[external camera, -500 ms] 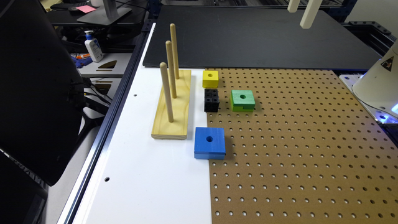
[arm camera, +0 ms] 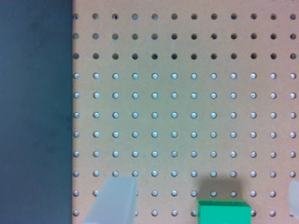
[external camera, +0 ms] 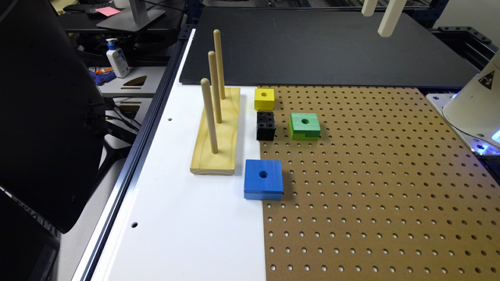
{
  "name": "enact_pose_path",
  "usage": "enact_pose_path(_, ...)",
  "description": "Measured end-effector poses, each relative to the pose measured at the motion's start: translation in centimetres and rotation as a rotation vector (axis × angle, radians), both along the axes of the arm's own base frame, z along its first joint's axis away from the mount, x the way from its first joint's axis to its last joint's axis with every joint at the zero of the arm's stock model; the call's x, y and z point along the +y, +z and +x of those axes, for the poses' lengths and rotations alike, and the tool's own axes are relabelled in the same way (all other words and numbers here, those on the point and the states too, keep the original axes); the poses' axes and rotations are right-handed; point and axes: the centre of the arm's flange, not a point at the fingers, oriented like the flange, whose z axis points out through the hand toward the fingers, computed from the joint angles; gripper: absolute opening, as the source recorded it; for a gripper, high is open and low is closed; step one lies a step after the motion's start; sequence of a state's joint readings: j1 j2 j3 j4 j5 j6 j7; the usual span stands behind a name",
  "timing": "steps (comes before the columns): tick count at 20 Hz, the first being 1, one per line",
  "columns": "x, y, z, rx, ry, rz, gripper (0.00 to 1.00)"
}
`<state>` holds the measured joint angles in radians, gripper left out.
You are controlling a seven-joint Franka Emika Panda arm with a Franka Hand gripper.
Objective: Pick up blue block.
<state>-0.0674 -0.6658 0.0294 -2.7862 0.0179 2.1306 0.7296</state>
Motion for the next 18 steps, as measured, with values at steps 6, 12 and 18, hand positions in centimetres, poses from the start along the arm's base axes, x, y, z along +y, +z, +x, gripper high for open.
enact_pose_path(6, 1.3, 0.1, 0.4, -0.022, 0.01, 0.0, 1.0)
enact_pose_path(12, 3.0, -0.2, 1.1, -0.039, 0.016, 0.001, 1.0)
enact_pose_path(18, 3.9, 0.1, 2.3, -0.04, 0.017, 0.0, 1.0)
